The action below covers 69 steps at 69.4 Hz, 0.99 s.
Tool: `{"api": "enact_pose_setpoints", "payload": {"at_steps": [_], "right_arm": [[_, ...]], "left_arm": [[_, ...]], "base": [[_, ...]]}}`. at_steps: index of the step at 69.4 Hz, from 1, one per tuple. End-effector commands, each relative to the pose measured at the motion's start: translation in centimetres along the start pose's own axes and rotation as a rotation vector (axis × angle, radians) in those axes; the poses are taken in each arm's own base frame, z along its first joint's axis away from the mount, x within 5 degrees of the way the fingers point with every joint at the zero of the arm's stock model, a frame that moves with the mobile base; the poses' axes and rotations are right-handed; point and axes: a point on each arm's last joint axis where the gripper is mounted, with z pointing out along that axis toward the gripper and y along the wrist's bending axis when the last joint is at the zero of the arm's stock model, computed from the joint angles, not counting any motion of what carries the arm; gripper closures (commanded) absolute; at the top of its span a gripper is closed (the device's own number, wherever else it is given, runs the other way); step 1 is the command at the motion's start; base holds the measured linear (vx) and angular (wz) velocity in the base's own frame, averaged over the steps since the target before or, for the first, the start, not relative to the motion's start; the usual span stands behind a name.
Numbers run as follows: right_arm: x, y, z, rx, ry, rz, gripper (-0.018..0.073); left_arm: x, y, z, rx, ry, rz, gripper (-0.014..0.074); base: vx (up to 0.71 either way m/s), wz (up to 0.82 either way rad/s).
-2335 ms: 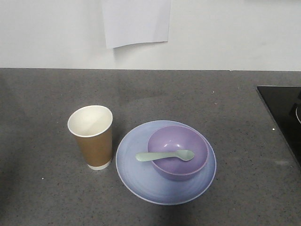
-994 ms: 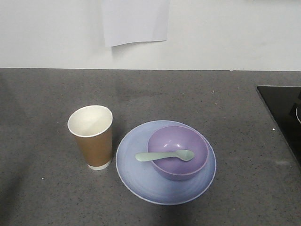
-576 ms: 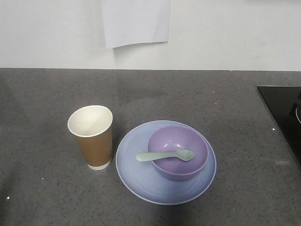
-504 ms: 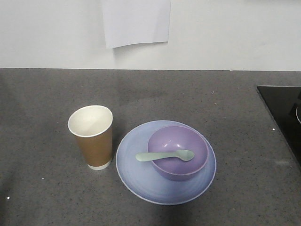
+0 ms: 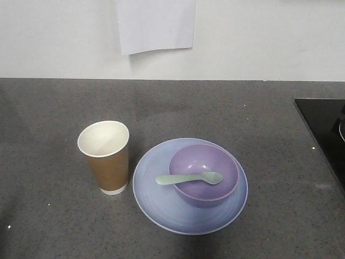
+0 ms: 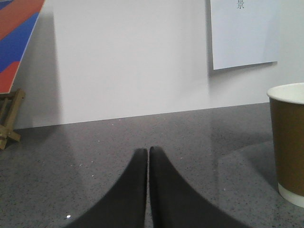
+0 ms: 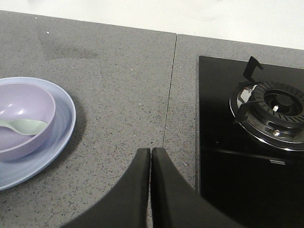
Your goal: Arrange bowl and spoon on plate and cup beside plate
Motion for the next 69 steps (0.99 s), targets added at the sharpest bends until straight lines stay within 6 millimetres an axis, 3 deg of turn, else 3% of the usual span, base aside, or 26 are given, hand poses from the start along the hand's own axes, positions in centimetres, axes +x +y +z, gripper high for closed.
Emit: {"api": "enact_pose_setpoints", "payload": {"at_steps": [1,51,69], "right_arm": [[-1.1,0.0,-0.2,0.003,-0.081,-0.017,0.0570],[-1.1,-0.1,-0.3,0.011,-0.081,-0.026,0.0570],[1.3,0.0,0.1,0.031,-0.200,-0.013,0.0570]], "left_arm": [[-1.0,0.0,-0.2,-0.004,-0.094,-0.013,0.0604],[-1.0,0.0,-0.2,-0.004,-0.094,-0.012,0.0604],[-1.0,0.0,-0.2,-0.004,-0.094,-0.012,0.0604]], "base": [[0.00,0.00],[0.00,0.00],[0.00,0.00]]}}
